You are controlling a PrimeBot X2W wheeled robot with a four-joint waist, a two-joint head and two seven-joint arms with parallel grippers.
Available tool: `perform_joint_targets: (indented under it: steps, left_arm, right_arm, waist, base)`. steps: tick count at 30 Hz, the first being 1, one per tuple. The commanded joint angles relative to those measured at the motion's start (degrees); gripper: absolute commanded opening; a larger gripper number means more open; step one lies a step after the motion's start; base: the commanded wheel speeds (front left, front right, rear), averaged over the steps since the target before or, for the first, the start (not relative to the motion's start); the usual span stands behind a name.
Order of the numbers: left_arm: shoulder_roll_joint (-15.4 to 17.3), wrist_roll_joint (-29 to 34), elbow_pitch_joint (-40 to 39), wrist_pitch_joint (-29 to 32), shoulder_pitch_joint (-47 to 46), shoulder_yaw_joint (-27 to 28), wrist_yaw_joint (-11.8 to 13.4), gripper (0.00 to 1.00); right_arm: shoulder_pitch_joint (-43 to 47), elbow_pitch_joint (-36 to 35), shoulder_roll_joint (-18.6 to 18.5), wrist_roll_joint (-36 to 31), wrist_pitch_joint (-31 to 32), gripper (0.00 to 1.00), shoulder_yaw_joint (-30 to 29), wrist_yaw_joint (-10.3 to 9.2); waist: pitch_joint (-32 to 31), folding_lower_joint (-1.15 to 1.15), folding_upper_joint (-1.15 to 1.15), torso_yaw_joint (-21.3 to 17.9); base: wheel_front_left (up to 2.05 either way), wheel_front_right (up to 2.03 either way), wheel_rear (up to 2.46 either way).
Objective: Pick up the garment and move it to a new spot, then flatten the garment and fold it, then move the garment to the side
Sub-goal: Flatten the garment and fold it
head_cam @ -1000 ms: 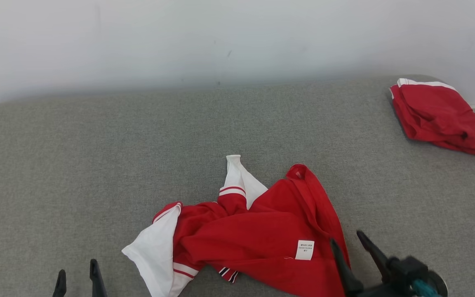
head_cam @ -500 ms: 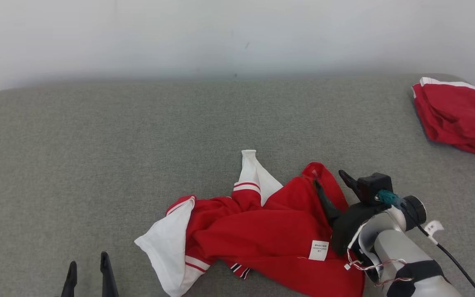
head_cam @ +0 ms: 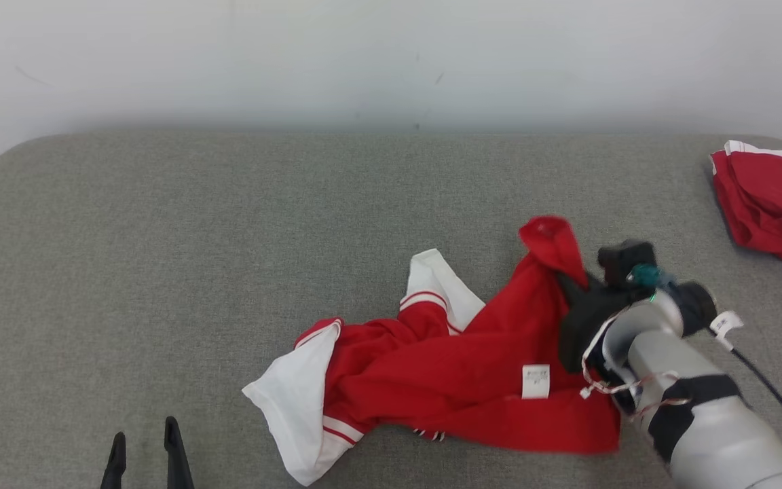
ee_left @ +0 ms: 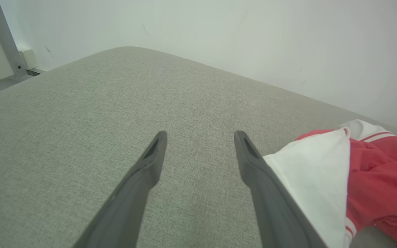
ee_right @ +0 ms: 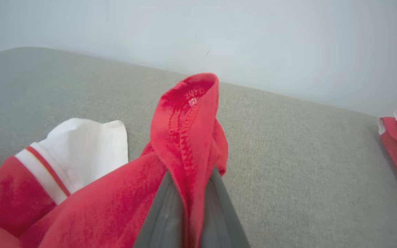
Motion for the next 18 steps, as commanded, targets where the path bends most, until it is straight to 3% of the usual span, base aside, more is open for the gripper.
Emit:
perform_joint_targets:
  steps: [1,11,12,14,18]
  left_arm:
    - [0.0,-0.2,-0.3,-0.2,0.1,0.0,0.1,1.0]
    - [0.0,-0.7,-0.3,-0.2,-1.2,-0.6,0.2,1.0]
    - [0.0,-0.8,-0.2,-0.2,-1.2,-0.7,0.3,1.0]
    - [0.0,-0.9,-0.1,-0.2,-1.3,-0.8,0.3,1.0]
    - [0.0,-1.1,0.0,-0.2,-1.2,-0.8,0.4,1.0]
  right_arm:
    - [-2.8,0.0,-0.9,-0.1,-2.4,0.0,-0.5,-0.15]
    - [-8.0,-0.1,-3.3,-3.6,-5.1,0.0,-6.3,-0.15]
    - [-7.8,0.5,-3.3,-4.3,-5.1,0.05,-7.0,-0.15]
    - [-7.6,1.6,-3.4,-5.6,-5.2,1.0,-8.0,-0.15]
    - [-7.1,-0.8,-4.1,-8.8,-5.1,1.0,-12.2,-0.15]
  waist:
    - [0.2,0.0,0.0,-0.1]
    - [1.4,0.0,0.0,1.0]
    - [1.5,0.0,0.0,1.1]
    - [1.7,0.0,0.0,1.3]
    - [1.7,0.0,0.0,1.2]
  base:
    - [0.0,0.0,0.0]
    - [0.0,0.0,0.0]
    - [0.0,0.0,0.0]
    - [0.0,0.0,0.0]
    - [0.0,0.0,0.0]
